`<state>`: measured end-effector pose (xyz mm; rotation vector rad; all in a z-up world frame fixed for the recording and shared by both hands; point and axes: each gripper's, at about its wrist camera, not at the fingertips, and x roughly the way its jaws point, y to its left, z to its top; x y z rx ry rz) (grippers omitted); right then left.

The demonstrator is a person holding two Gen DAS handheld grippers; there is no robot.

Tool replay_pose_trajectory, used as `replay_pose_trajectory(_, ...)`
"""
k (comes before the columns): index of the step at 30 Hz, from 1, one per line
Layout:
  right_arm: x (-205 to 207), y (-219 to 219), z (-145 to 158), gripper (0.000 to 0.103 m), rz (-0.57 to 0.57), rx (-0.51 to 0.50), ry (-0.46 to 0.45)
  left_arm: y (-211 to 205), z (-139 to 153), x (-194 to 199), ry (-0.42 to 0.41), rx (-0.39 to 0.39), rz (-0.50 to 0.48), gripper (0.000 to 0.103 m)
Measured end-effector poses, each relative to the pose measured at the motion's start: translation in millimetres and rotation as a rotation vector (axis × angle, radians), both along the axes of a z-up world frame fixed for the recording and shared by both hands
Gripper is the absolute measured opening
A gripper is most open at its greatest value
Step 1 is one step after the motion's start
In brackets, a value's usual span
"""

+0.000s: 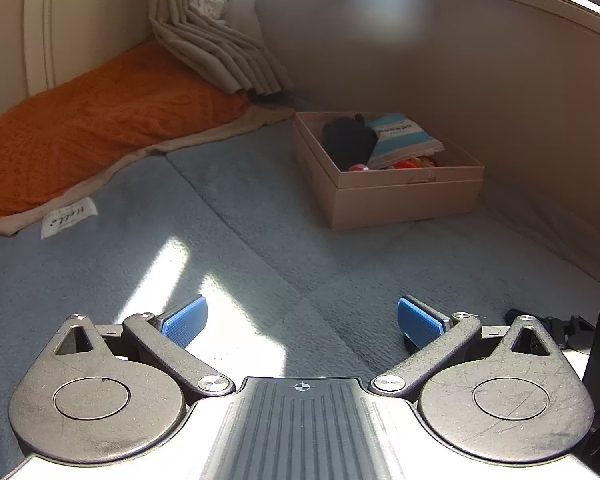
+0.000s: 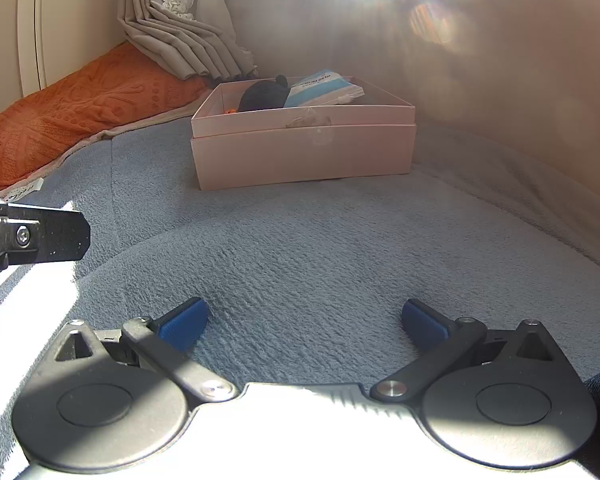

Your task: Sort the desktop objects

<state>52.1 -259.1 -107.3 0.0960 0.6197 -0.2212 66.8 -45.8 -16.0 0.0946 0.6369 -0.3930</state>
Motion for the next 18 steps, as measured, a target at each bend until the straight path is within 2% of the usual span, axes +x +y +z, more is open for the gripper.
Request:
replay_pose_trajectory(9, 0.1, 0.1, 0.3, 0.103, 0.0, 0.0, 0.0, 23.8, 7.5, 3.6, 0.005, -0.063, 0.11, 0.103)
replay_pose_trajectory(13, 0.1, 0.1, 0.4, 0.103, 0.0, 0.0, 0.0, 25.6, 8.0, 6.4, 0.021, -0.083, 0.116, 0.103)
replay_pose_trajectory(18, 0.1, 0.0, 0.4, 0.103, 0.0, 0.0, 0.0, 19.0, 2.3, 7.2, 0.036, -0.063, 0.098, 0.103)
